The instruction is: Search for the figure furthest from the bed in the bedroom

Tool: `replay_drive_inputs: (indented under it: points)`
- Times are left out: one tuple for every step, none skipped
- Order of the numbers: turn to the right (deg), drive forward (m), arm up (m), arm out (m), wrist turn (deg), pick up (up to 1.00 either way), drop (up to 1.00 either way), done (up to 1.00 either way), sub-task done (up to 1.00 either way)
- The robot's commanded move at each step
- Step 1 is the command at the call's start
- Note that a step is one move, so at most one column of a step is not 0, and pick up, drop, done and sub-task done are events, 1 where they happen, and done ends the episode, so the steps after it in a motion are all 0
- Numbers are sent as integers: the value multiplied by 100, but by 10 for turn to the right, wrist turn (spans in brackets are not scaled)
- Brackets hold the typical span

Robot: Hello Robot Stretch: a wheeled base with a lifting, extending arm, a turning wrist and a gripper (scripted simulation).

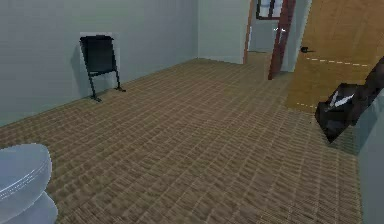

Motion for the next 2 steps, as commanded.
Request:
replay_drive_inputs:
  points:
    - [120,0,0,0,0,0,0,0,0]
    - [0,100,0,0,0,0,0,0,0]
